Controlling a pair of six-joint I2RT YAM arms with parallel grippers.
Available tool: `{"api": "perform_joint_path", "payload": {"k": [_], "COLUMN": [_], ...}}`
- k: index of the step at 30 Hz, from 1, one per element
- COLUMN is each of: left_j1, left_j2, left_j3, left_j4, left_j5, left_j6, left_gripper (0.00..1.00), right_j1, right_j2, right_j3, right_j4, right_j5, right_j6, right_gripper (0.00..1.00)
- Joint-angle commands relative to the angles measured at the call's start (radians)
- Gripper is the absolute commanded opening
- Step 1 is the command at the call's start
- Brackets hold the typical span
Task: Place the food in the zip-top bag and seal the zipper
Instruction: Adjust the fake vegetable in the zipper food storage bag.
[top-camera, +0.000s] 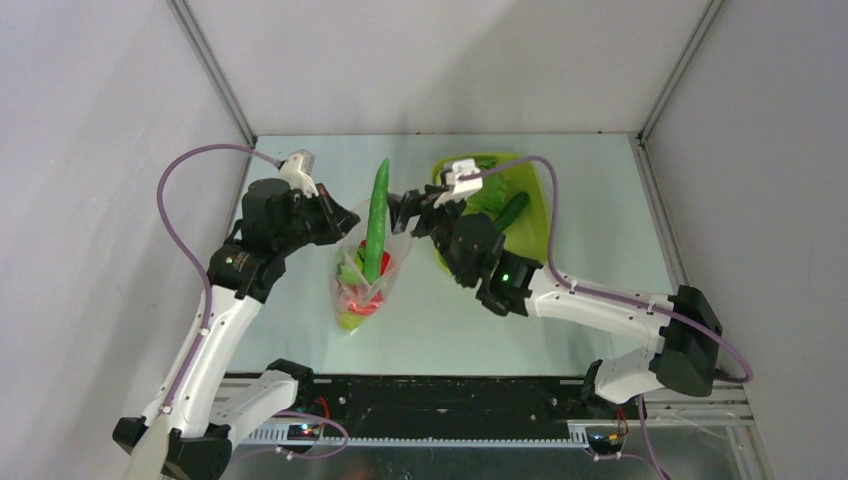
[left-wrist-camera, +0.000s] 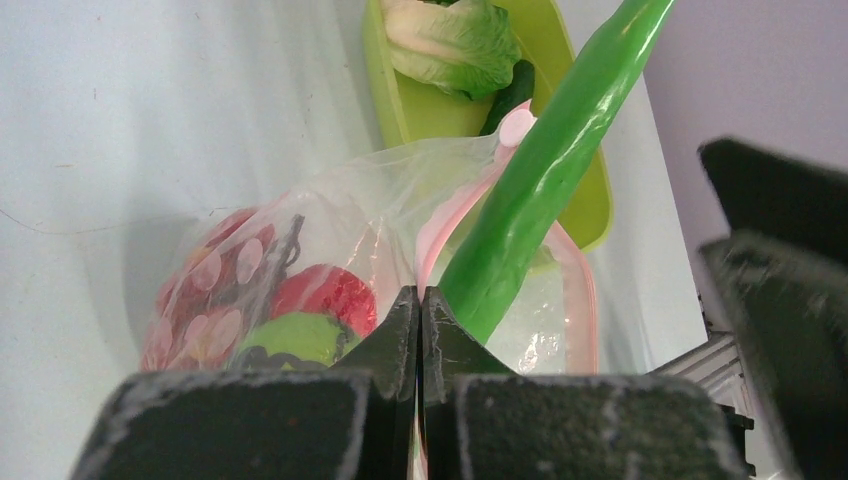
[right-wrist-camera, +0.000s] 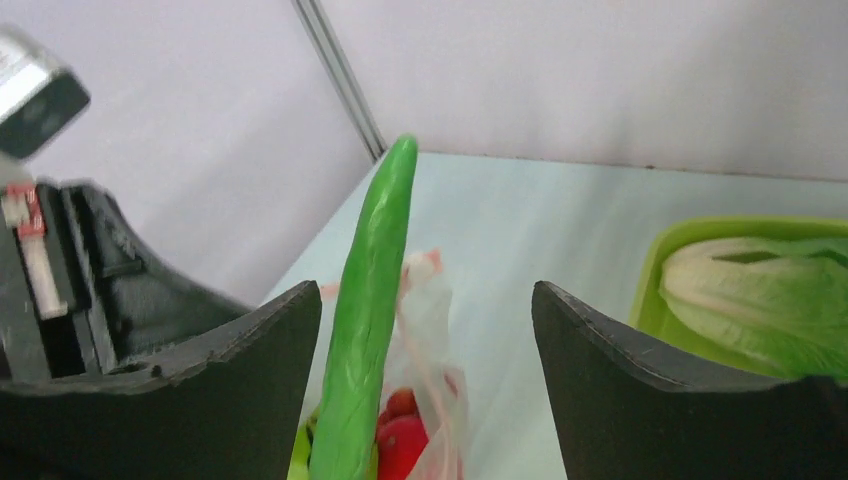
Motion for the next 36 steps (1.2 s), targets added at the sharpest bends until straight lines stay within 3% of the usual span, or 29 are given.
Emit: {"api": "perform_joint_path", "payload": {"k": [1,12,22,31,34,36], "left_j1": [-0.003,-0.003,-0.002,-0.002,-0.003,-0.003], "left_j2": [-0.018,-0.018,-0.025,-0.024,-0.023,-0.022], "left_j3": [0.009,0.008,0.005,0.005,0.005,0.005], "left_j4": [0.022,0.026,0.03,0.033,0.035,0.034], "left_j5": [0.016,0.033,0.04,0.044,0.039,0.036], "left_j6": [0.017,0.016,0.014,0.012,0.011,0.009], "left_gripper": [0.0,0.0,0.0,0.0,0.0,0.0], "right_j1": [-0.095,-0.155,-0.169,-0.168,-0.164,-0.155], "right_j2": [-0.025,0.157,0.235,0.263,0.249,0.228], "right_j3": [0.101,0.345,0.41,0.428,0.412,0.39], "right_j4": [-0.08,-0.251,-0.28,-0.267,-0.262,-0.256], "right_j5": [-0.189,-0.275,-0.284,-0.329,-0.352,-0.371], "right_j6": [0.089,0.091,0.118,0.13,0.137,0.13], "right_gripper": [0.8,0.79,0.73,0.5,0.25,0.16]}}
